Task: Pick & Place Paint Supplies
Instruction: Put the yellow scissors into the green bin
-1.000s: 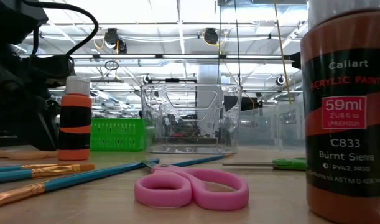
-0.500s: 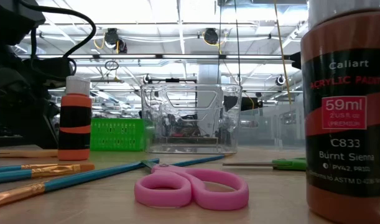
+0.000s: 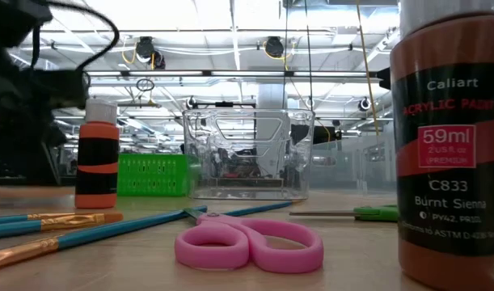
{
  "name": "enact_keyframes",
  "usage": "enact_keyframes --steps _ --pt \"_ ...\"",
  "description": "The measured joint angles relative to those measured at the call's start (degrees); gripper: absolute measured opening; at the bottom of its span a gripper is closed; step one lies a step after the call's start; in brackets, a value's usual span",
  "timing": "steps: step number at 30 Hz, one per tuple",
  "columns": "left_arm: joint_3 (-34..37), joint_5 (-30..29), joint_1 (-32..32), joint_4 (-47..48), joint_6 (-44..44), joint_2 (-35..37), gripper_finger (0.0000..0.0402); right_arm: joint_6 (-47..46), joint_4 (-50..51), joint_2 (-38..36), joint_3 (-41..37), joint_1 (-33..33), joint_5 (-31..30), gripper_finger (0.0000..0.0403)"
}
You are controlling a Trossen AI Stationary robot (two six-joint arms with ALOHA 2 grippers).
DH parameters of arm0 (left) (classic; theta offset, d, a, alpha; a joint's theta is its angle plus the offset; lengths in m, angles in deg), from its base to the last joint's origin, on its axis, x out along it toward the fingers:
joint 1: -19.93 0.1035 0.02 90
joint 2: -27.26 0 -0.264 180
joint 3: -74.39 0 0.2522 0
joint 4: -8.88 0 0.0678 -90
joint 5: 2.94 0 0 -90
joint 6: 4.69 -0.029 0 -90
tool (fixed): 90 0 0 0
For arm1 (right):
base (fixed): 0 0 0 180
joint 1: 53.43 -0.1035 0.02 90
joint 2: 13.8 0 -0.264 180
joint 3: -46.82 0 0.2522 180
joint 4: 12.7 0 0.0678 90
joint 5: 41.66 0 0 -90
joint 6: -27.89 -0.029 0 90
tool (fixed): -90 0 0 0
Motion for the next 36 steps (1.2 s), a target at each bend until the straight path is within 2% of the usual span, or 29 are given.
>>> enact_keyframes --steps 5,11,17,20,22,25,30,36 --pt "-5.9 -1.6 -0.3 10.2 -0.4 3.4 0.0001 0.0 0.0 0.0 0.0 0.0 0.0 0.0215" --pt "-16.2 -8.2 -0.3 22.7 -3.8 7.8 0.0001 0.0 0.0 0.0 0.0 0.0 0.0 0.0216" --pt "-21.9 -18.3 2.0 25.8 -19.0 11.9 0.0001 0.0 0.0 0.0 0.0 0.0 0.0 0.0214" --pt "-22.3 -23.3 5.4 25.3 -30.0 12.7 0.0001 0.0 0.0 0.0 0.0 0.0 0.0 0.0216" --pt "-21.7 -24.5 8.6 24.3 -35.6 12.5 0.0001 0.0 0.0 0.0 0.0 0.0 0.0 0.0217" --pt "-20.3 -23.1 14.1 18.5 -41.9 11.2 0.0001 0.0 0.0 0.0 0.0 0.0 0.0 0.0214" --pt "-17.1 -15.3 20.6 5.1 -53.3 6.7 0.0001 0.0 0.0 0.0 0.0 0.0 0.0 0.0214" --pt "-14.6 -7.8 25.8 -3.4 -56.7 0.9 0.0002 0.0 0.0 0.0 0.0 0.0 0.0 0.0216"
